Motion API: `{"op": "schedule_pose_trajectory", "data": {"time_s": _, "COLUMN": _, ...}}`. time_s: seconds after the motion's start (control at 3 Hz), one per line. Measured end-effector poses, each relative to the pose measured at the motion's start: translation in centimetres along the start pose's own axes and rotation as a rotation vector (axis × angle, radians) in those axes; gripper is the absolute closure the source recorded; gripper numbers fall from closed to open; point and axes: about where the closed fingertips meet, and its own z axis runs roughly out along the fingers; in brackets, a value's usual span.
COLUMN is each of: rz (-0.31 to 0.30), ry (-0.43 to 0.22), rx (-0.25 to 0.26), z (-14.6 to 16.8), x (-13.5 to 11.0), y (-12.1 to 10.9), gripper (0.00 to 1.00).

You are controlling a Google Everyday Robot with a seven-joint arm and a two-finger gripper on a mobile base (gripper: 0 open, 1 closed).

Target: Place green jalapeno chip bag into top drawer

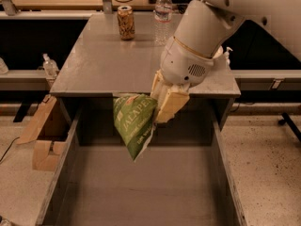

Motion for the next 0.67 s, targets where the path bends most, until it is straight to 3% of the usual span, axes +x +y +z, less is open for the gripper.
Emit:
{"op": "schedule_pose_trajectory", "data": {"time_s": 0.33, "rz": -0.002, "ry": -0.003, "rx": 0.012, "z": -0.02, "x": -0.21, "y": -0.22, "gripper": 0.11}}
{"op": "schedule_pose_trajectory", "data": {"time_s": 0.67, "rz": -0.004, "ry": -0.005, "rx": 0.021, "z": -0.04, "x": -0.38, "y": -0.38, "gripper": 0.0}}
